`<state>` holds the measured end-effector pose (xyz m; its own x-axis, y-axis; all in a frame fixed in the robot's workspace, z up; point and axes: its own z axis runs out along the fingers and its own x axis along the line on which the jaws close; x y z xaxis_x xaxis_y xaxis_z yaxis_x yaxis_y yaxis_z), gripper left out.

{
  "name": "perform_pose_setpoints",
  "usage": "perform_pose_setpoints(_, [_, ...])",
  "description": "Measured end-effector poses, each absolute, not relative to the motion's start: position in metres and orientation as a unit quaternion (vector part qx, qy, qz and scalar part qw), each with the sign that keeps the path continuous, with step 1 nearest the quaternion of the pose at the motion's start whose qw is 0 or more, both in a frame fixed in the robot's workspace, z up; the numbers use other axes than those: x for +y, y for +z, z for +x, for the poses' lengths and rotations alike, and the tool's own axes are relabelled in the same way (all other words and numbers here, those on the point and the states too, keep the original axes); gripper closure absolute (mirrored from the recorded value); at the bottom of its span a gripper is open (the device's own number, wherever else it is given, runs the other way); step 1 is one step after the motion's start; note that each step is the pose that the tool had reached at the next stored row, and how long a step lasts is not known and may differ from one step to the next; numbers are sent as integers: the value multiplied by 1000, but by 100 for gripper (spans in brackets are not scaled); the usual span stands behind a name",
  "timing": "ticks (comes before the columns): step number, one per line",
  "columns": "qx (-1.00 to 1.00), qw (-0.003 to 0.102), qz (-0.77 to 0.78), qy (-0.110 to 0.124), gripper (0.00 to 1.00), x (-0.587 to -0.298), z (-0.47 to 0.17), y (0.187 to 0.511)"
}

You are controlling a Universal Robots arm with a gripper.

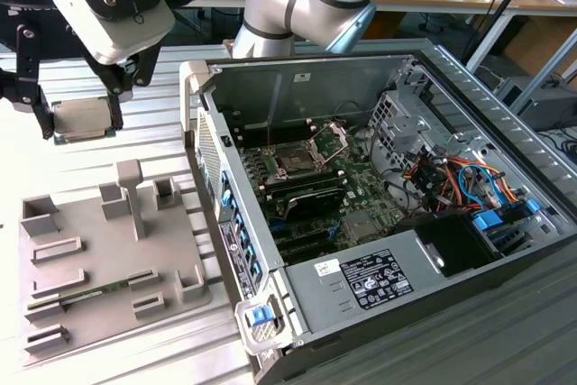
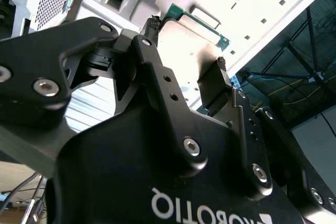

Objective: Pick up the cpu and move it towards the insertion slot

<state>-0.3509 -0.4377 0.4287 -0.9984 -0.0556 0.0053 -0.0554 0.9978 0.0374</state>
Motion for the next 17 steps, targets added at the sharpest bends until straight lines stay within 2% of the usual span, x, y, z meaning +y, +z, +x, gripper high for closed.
perform_pose_setpoints(17, [-999, 3, 28, -19, 45, -438, -334, 429])
